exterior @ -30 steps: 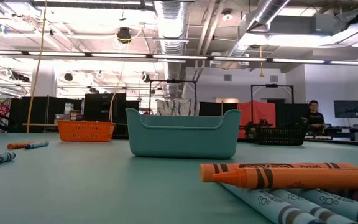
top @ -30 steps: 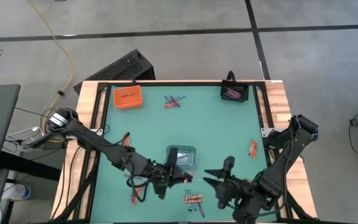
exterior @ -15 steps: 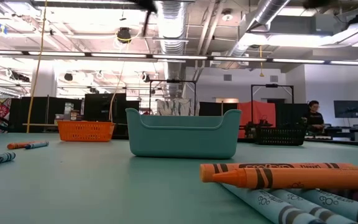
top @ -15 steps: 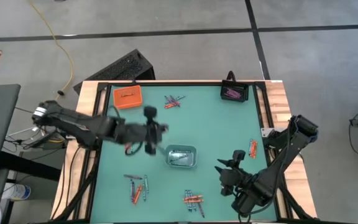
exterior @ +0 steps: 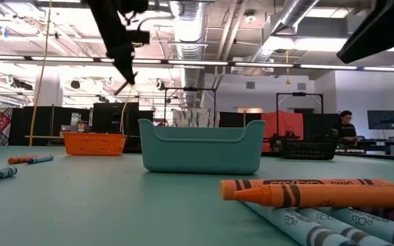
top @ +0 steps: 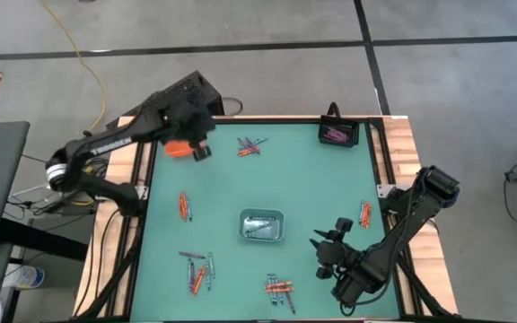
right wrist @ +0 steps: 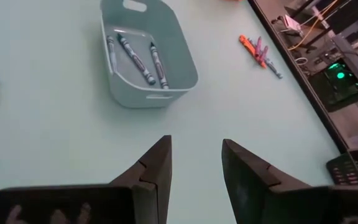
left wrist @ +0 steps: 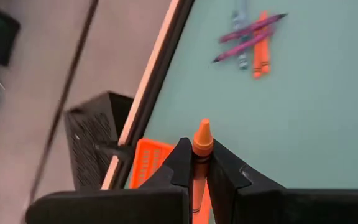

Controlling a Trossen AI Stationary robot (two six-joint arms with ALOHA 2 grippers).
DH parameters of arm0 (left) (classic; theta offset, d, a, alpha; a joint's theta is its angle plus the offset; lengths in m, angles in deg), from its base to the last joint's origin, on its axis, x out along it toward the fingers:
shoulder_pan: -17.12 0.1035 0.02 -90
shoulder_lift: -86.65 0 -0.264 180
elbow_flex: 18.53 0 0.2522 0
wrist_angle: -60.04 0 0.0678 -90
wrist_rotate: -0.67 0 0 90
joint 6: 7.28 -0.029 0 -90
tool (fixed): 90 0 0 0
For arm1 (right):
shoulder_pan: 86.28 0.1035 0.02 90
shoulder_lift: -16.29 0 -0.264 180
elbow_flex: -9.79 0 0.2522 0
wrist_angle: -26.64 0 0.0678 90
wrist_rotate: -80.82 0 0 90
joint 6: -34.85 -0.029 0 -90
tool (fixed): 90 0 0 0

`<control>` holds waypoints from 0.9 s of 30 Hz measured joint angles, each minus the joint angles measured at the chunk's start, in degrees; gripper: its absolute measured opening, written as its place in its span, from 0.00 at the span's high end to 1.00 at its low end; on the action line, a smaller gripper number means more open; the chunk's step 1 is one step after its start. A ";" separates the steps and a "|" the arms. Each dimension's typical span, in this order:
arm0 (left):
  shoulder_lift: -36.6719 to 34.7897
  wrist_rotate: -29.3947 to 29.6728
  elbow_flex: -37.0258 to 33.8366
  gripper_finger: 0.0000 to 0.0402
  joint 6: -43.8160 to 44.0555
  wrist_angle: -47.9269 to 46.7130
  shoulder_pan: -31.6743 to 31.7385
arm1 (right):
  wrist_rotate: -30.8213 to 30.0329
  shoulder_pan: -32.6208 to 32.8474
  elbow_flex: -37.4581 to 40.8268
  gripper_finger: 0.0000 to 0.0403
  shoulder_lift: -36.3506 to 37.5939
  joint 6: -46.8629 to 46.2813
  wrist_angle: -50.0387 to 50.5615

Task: Sort crayons
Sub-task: Put the orange crayon into the orange bin, then put the violet crayon into the black bin

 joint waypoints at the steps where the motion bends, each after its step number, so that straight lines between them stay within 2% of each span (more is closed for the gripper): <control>1: 1.12 -1.34 0.04 0.98 -0.54 0.25 2.21 | 0.02 0.13 0.03 0.65 0.00 0.00 -0.13; 3: 3.71 -3.46 0.02 0.98 -1.97 -0.18 5.82 | -0.04 0.45 0.03 0.65 0.00 0.00 -0.41; 7: 9.01 -3.18 0.01 0.98 -5.41 -1.34 10.64 | -0.07 0.90 0.03 0.65 0.00 0.05 -0.30; 12: 15.05 -0.09 -0.01 0.97 -7.80 -4.15 13.91 | -0.01 1.28 0.03 0.65 0.00 0.05 -0.35; 17: 19.28 0.46 -0.01 0.96 -8.73 -5.69 16.16 | 0.03 1.41 0.03 0.65 0.00 -0.01 -0.41; 27: 20.80 1.50 -0.01 0.74 -3.91 -6.48 18.07 | 0.31 3.31 0.03 0.65 0.00 -2.82 -0.28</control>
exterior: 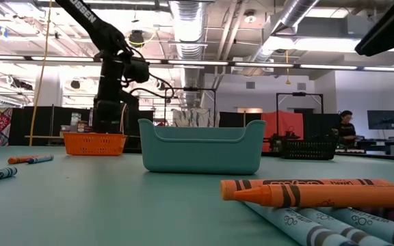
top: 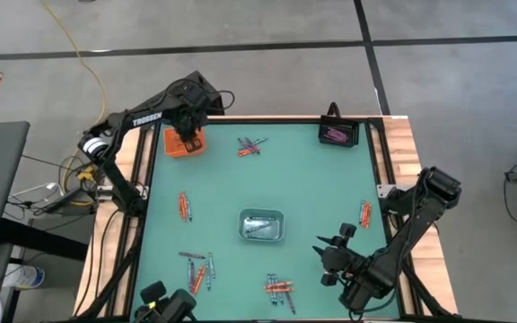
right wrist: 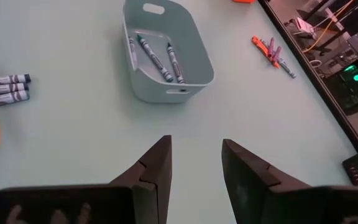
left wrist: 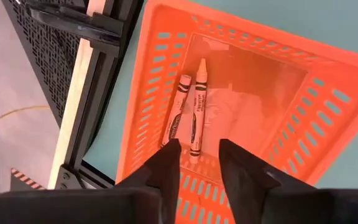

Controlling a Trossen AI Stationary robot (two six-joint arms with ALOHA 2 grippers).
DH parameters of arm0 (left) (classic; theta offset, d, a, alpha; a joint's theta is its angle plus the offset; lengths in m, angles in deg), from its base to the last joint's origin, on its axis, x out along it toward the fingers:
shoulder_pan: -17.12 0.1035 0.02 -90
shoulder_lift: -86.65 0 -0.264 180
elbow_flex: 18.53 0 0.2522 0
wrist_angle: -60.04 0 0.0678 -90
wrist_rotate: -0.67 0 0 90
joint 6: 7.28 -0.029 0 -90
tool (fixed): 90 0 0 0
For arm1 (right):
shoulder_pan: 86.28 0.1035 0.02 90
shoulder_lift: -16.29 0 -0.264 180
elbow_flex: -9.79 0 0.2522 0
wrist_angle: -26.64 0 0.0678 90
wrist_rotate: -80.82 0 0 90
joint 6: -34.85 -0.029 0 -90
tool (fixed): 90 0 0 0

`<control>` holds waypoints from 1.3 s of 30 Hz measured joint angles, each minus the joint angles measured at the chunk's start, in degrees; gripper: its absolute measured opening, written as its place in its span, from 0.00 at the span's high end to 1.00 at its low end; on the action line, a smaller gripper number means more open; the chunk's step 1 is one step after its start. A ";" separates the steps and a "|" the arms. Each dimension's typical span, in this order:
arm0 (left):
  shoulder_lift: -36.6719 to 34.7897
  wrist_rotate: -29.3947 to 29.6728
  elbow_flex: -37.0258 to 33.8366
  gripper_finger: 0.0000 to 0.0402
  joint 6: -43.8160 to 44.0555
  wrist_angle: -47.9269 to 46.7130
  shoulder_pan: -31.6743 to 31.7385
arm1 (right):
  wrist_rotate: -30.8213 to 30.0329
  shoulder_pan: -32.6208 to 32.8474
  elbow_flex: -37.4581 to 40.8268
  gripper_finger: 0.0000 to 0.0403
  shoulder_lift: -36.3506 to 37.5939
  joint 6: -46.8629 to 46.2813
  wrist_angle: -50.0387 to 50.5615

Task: Sort crayons
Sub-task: Put the violet crayon into the black bin

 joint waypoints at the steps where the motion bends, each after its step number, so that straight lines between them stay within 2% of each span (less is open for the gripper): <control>1: 0.00 0.02 0.00 0.72 0.75 0.02 -0.06 | 0.00 0.17 0.00 0.65 0.00 -0.03 -0.03; 5: 0.00 -0.80 0.51 0.67 4.28 -0.95 -1.36 | -0.05 0.26 0.00 0.65 0.00 -0.04 -0.02; 11: 0.00 -8.74 1.88 0.67 4.64 0.54 -7.47 | -0.44 -0.35 0.00 0.65 0.00 0.10 -0.02; 15: 0.00 -12.35 1.95 0.68 2.19 8.03 -12.49 | -0.57 -0.78 0.00 0.65 0.00 0.23 -0.32; 21: 1.01 -12.54 2.04 0.68 -5.14 25.17 -17.94 | -0.59 -0.76 -0.02 0.65 0.00 0.01 -1.16; 23: 1.58 -12.02 2.51 0.68 -8.37 27.18 -18.45 | -0.59 -0.76 -0.02 0.65 0.00 0.01 -1.73; 26: 4.49 -9.33 5.02 0.68 -12.39 26.73 -17.84 | -0.59 -0.71 -0.03 0.65 -0.01 0.03 -2.04; 31: 11.99 -4.98 13.77 0.68 -17.24 16.38 -15.80 | -0.88 -0.69 -0.04 0.65 -0.04 0.42 -1.63; 36: 20.15 -3.60 24.27 0.68 -23.17 3.60 -15.47 | -0.96 -1.09 -0.07 0.65 -0.04 0.42 -1.86; 39: 23.78 -2.79 28.70 0.68 -27.79 -0.29 -15.58 | -0.91 -1.03 -0.07 0.65 -0.04 0.41 -1.93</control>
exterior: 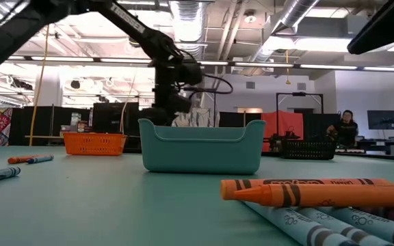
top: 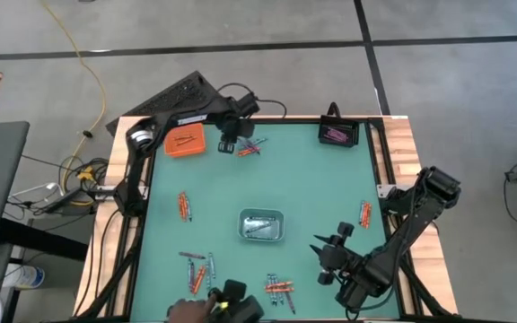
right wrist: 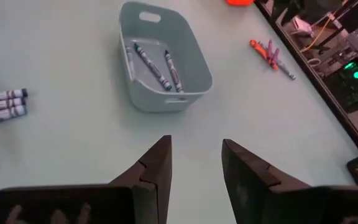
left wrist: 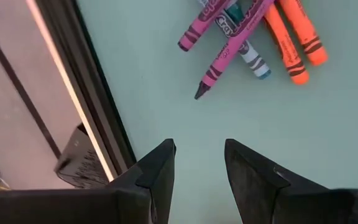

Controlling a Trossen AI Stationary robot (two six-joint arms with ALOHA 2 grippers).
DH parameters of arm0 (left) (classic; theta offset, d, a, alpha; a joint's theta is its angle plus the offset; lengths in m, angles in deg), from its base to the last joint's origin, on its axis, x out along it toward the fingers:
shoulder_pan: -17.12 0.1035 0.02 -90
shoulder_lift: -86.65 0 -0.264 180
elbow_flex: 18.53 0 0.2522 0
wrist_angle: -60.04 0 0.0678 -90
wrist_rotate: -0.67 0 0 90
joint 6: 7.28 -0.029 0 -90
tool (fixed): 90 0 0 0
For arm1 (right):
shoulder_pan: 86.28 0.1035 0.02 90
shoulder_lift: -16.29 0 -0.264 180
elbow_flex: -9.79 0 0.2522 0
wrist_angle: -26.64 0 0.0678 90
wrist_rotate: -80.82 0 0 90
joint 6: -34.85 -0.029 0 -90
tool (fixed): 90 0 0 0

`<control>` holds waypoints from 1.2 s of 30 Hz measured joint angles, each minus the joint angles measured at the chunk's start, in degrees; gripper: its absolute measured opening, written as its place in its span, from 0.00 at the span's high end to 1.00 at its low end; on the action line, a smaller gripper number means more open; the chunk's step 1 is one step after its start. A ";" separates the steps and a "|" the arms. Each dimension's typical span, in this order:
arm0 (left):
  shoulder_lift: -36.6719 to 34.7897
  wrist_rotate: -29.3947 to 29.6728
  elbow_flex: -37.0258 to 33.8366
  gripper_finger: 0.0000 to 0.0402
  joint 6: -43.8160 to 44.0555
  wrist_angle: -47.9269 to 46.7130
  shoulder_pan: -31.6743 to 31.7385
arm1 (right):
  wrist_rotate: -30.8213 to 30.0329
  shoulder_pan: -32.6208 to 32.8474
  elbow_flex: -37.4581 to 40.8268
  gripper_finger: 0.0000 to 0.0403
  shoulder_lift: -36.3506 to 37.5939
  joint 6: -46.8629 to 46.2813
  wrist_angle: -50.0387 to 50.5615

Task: Sort crayons
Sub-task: Put the violet crayon into the black bin

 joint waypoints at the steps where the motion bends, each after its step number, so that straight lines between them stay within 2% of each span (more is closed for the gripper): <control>1: 0.86 0.13 1.13 0.68 -1.28 -0.65 -0.10 | 0.02 0.03 0.00 0.65 0.00 0.01 -0.04; 10: 4.18 1.28 2.77 0.68 -9.98 -0.07 -0.23 | 0.12 0.00 0.00 0.65 0.00 0.07 0.59; 21: 5.77 0.68 1.35 0.68 -13.91 6.60 -0.29 | 0.21 0.07 0.02 0.65 0.02 0.08 0.44; 27: 5.77 -0.91 1.35 0.68 -15.19 6.04 -0.41 | 0.19 0.04 0.02 0.65 0.02 0.23 0.64; 36: 5.77 -0.05 1.35 0.68 -18.05 6.04 -1.57 | 0.15 0.04 0.02 0.65 0.02 0.67 0.60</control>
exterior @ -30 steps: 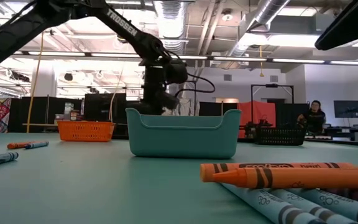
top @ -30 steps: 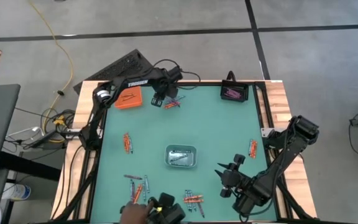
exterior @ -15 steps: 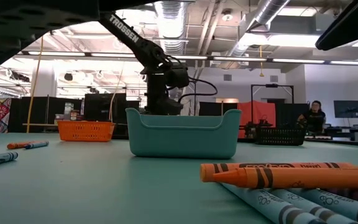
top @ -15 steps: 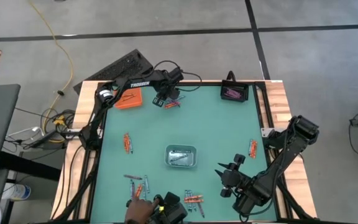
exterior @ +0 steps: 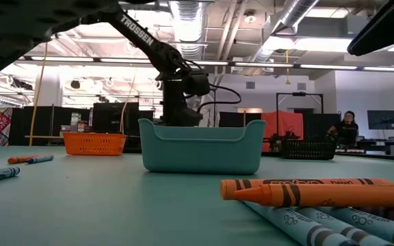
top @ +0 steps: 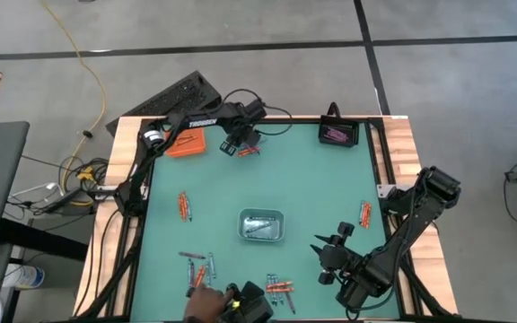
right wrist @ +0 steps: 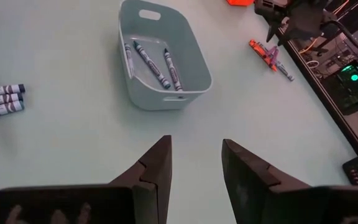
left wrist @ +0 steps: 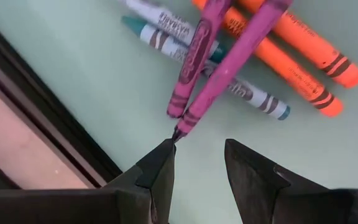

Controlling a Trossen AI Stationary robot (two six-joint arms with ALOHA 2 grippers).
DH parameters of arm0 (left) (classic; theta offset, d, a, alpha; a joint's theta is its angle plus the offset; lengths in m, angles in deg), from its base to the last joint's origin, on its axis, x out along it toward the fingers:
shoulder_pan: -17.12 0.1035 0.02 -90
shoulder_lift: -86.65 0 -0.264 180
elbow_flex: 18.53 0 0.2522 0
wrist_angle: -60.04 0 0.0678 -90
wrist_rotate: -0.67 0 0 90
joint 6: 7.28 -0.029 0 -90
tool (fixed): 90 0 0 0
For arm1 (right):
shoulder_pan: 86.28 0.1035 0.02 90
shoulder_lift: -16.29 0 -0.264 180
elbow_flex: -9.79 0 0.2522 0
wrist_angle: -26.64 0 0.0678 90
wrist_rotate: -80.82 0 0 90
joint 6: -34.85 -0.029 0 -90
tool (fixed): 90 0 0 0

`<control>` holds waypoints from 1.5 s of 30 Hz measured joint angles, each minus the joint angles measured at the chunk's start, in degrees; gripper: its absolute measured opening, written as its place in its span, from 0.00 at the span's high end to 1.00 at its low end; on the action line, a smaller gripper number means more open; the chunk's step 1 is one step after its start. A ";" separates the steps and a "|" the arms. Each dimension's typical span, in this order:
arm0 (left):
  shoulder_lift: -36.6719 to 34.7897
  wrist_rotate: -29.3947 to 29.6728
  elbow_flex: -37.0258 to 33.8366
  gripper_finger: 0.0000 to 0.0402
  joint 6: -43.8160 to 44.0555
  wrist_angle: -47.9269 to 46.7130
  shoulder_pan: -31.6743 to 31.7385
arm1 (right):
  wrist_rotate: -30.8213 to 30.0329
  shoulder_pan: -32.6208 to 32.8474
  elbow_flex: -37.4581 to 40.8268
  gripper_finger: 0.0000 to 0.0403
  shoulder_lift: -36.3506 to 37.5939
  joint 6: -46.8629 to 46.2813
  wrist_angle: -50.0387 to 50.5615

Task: Sort crayons
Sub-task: Put the violet crayon into the black bin

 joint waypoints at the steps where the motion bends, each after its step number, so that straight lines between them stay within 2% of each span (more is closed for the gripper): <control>1: 0.00 -0.02 0.00 0.68 -0.43 0.14 -0.31 | 0.00 0.00 0.00 0.65 0.00 0.00 0.00; 13: -0.01 1.05 0.00 0.69 -3.47 1.01 -1.26 | -0.02 0.00 0.00 0.65 0.00 -0.02 -0.64; 23: -0.02 1.31 0.00 0.83 -4.08 0.45 -1.08 | -0.07 0.00 0.00 0.65 0.00 -0.04 -0.66; 30: -0.02 1.43 0.00 0.83 -4.52 -0.84 -0.76 | -0.07 0.00 0.00 0.65 0.00 -0.04 -0.62; 41: 2.47 5.99 0.32 0.83 -4.02 -0.48 -0.84 | 0.06 0.01 0.04 0.65 0.02 -0.20 -0.35; 45: 2.62 5.90 3.37 0.83 -1.63 -2.12 -0.95 | 0.04 0.00 0.04 0.65 0.02 0.24 -0.04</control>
